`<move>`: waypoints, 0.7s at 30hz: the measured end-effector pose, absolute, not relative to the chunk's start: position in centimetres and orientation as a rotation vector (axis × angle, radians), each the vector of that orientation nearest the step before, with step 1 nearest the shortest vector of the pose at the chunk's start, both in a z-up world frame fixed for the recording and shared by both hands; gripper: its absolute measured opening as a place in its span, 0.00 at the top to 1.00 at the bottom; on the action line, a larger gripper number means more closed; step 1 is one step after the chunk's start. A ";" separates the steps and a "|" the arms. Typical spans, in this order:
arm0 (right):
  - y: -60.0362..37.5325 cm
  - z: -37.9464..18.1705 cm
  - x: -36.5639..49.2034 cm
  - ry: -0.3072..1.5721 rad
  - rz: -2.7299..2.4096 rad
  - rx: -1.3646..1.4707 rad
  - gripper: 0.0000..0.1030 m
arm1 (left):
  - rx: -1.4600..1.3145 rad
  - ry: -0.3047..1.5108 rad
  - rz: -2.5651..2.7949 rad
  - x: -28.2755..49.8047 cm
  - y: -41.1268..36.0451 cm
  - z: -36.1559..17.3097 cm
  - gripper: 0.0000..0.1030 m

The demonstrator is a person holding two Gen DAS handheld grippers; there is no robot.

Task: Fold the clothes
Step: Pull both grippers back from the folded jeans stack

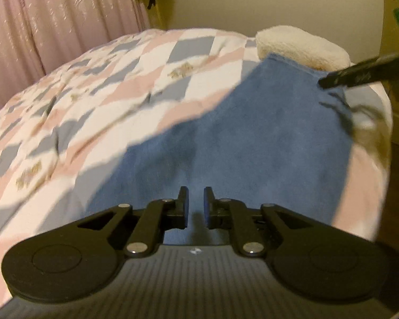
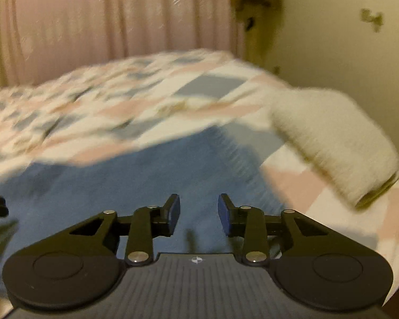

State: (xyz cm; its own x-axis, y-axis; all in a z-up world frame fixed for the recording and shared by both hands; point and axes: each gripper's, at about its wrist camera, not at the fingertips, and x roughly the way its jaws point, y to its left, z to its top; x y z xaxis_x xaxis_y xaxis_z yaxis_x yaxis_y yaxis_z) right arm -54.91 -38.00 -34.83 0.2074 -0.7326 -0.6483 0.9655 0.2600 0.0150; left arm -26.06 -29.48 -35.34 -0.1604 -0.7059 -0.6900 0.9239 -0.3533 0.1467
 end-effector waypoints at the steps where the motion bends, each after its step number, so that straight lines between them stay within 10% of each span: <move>1: -37.7 -36.0 -54.6 0.624 -1.246 0.471 0.66 | 0.828 0.386 -1.761 -25.9 -28.3 -35.5 0.89; 21: -27.7 -36.3 -48.9 0.595 -1.214 0.480 0.41 | 0.805 0.483 -1.403 -26.8 -20.4 -35.3 0.83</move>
